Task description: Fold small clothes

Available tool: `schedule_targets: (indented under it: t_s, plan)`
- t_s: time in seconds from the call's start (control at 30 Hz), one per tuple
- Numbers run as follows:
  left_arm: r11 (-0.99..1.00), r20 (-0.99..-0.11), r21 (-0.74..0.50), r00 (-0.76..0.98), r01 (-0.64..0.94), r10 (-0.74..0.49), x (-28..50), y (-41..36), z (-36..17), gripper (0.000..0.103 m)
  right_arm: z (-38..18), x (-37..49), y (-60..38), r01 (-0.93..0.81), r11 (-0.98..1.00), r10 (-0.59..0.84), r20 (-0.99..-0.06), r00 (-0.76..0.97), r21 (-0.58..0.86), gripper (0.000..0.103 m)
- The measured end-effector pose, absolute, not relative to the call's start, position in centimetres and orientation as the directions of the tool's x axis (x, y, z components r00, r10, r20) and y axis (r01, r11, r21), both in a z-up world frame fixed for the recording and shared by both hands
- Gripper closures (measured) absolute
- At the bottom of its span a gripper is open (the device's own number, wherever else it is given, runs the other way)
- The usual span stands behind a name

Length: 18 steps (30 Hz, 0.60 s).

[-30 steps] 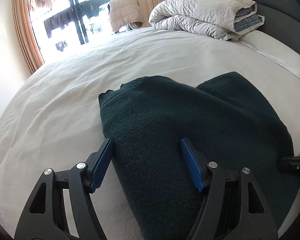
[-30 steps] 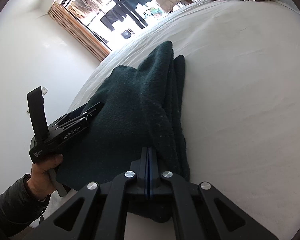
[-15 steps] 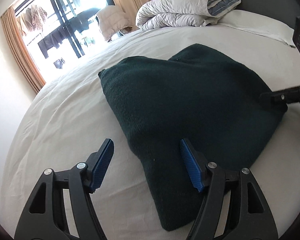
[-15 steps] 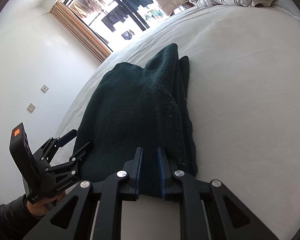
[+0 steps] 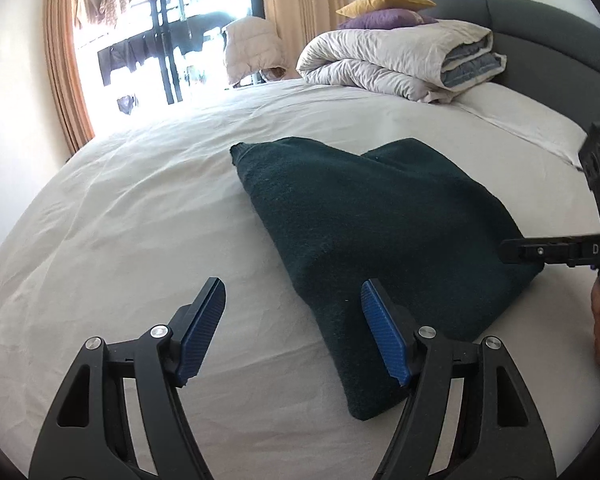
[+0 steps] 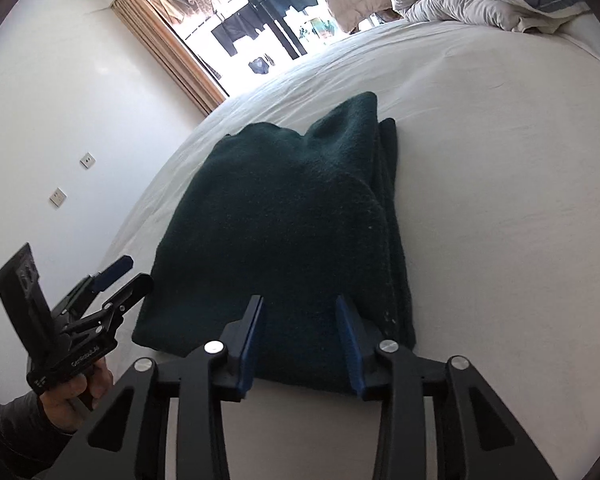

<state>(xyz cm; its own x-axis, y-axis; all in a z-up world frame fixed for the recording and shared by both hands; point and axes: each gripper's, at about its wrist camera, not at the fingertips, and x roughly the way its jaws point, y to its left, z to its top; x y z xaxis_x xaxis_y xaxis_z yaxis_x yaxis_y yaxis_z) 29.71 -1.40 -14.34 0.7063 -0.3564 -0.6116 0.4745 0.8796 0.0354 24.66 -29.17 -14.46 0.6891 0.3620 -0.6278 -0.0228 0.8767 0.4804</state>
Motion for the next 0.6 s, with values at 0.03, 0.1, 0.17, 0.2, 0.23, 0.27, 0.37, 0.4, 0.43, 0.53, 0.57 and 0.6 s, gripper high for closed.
schedule_targets:
  t_s: [0.03,0.1,0.17,0.2,0.23,0.27,0.37,0.4,0.43,0.53,0.57,0.6]
  plan:
    - [0.886,-0.617,0.007,0.699,0.464,-0.361,30.3,-0.7,-14.0,0.033,-14.1,24.3,-29.8,-0.013,0.869,0.359,-0.614,0.703,0.494,0.065]
    - [0.899,-0.642,-0.066,0.672,0.432,-0.37,31.9,0.8,-13.9,0.032,-13.4,23.9,-31.3,0.01,0.849,0.355,-0.584,0.731,0.528,0.061]
    - [0.895,-0.677,-0.176,0.609,0.41,-0.412,33.8,2.0,-14.2,0.032,-12.6,24.4,-32.8,0.036,0.823,0.354,-0.559,0.75,0.568,0.056]
    - [0.891,-0.687,-0.224,0.585,0.394,-0.431,34.8,2.4,-14.3,0.032,-12.3,25.1,-33.5,0.05,0.812,0.354,-0.558,0.751,0.582,0.054]
    - [0.887,-0.695,-0.266,0.562,0.378,-0.448,35.6,2.6,-14.3,0.032,-12.2,25.5,-33.7,0.05,0.8,0.369,-0.556,0.745,0.598,0.054]
    - [0.877,-0.702,-0.311,0.533,0.366,-0.472,36.5,2.6,-14.4,0.031,-12.1,26.5,-33.9,0.041,0.787,0.393,-0.551,0.737,0.616,0.053]
    - [0.855,-0.714,-0.389,0.474,0.343,-0.515,38.4,2.2,-14.2,0.028,-12.5,29.4,-34.2,0.052,0.777,0.415,-0.572,0.708,0.628,0.049]
    - [0.845,-0.714,-0.411,0.455,0.342,-0.531,38.9,1.9,-14.1,0.027,-12.8,30.1,-34.4,0.062,0.764,0.429,-0.577,0.695,0.643,0.047]
    - [0.835,-0.716,-0.429,0.434,0.345,-0.547,39.3,1.5,-14.0,0.023,-13.5,30.9,-34.7,0.076,0.742,0.45,-0.579,0.68,0.666,0.047]
    - [0.801,-0.731,-0.496,0.337,0.335,-0.594,41.0,0.1,-15.3,0.019,-15.9,32.9,-35.1,0.152,0.714,0.462,-0.624,0.631,0.683,0.047]
    - [0.805,-0.744,-0.503,0.317,0.315,-0.589,41.4,-0.2,-15.9,0.018,-16.3,33.2,-35.1,0.144,0.698,0.478,-0.606,0.636,0.701,0.048]
    - [0.793,-0.74,-0.531,0.292,0.299,-0.606,41.8,-0.4,-16.6,0.018,-16.5,33.5,-35.1,0.137,0.688,0.49,-0.595,0.637,0.713,0.048]
